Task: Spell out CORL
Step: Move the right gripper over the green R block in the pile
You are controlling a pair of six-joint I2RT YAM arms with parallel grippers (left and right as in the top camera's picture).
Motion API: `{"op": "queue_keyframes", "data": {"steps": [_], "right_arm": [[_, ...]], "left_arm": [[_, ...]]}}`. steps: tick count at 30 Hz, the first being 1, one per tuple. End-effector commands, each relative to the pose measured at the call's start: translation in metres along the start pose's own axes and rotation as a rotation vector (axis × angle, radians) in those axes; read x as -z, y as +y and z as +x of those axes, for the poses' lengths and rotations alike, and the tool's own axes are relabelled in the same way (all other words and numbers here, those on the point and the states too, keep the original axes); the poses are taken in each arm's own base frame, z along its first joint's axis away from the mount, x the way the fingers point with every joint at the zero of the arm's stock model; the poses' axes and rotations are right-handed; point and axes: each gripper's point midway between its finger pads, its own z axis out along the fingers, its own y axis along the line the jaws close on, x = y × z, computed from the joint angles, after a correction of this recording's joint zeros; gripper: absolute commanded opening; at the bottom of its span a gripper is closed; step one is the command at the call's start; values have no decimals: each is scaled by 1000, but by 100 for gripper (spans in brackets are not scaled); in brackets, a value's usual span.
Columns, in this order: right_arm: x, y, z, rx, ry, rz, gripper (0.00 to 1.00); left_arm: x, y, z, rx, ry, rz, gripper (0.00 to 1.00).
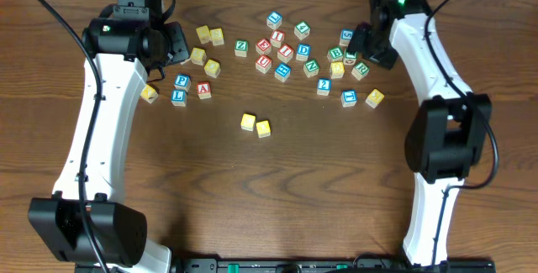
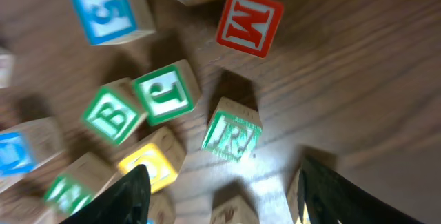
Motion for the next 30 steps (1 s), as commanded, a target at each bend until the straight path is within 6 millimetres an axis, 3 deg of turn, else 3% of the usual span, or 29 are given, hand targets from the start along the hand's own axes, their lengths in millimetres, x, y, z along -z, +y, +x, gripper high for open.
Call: {"op": "queue_keyframes", "data": {"steps": [1,5,16,24,30], "right_arm": [[-22,-13,1,-28,26,38,62],[-37,-14,1,-32,34,42,62],[-40,-12,-2,-25,22,34,55],[-53,-17,6,-19,54,55,51],[-54,-18,5,0,52,61,40]], "left_arm": [[-6,2,1,-6,10,-13,29],[-6,2,1,-6,10,-13,29],[-6,2,1,-6,11,-13,30],[-6,2,1,-6,11,-14,29],[-6,2,1,-6,11,-14,29]]}}
